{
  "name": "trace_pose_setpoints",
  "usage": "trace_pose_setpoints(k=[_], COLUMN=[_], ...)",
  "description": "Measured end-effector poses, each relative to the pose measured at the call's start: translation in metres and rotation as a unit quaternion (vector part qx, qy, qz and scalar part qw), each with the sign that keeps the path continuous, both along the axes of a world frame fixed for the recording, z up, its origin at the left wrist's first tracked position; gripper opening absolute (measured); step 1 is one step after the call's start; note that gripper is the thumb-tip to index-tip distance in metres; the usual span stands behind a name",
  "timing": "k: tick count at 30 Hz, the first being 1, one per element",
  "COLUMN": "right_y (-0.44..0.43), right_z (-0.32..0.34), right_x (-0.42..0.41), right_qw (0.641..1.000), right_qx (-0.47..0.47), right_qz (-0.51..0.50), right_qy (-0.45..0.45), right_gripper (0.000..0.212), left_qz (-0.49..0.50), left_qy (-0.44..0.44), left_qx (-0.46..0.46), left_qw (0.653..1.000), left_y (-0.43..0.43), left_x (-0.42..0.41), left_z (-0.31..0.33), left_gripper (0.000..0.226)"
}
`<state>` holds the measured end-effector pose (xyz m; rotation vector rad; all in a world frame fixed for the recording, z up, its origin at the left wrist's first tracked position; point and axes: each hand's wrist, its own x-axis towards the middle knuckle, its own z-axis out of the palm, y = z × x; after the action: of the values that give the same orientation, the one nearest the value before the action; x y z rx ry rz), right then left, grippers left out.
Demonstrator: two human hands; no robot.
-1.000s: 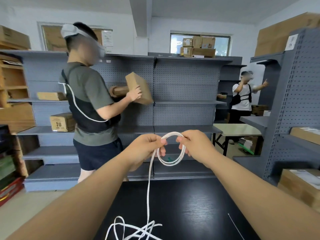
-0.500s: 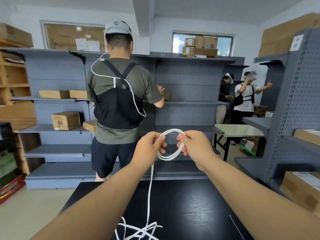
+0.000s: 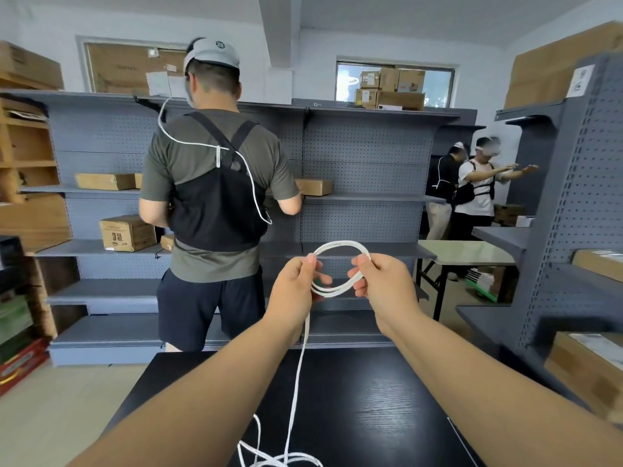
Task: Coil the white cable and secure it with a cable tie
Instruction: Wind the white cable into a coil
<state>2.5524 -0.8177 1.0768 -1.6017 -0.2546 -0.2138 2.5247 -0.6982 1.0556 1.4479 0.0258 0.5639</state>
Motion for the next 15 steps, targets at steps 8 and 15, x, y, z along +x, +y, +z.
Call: trace_pose_setpoints(k=[8, 15], right_y=[0.002, -0.015], right_z=[-0.004, 0.020], right_x=[-0.006, 0.002], right_qw=[0.994, 0.889], right_qx=[-0.010, -0.423], right_qz=[0.100, 0.044], right_qy=[0.042, -0.171], right_gripper=[0.020, 0.013], left_qz=[0.210, 0.167], left_qy=[-0.073, -0.063], left_qx=[0.199, 0.464], left_qw=[0.954, 0.868], left_y=[-0.001, 0.010], left_x=[-0.006, -0.011], left_z=[0.009, 0.019], left_gripper=[0.026, 0.031])
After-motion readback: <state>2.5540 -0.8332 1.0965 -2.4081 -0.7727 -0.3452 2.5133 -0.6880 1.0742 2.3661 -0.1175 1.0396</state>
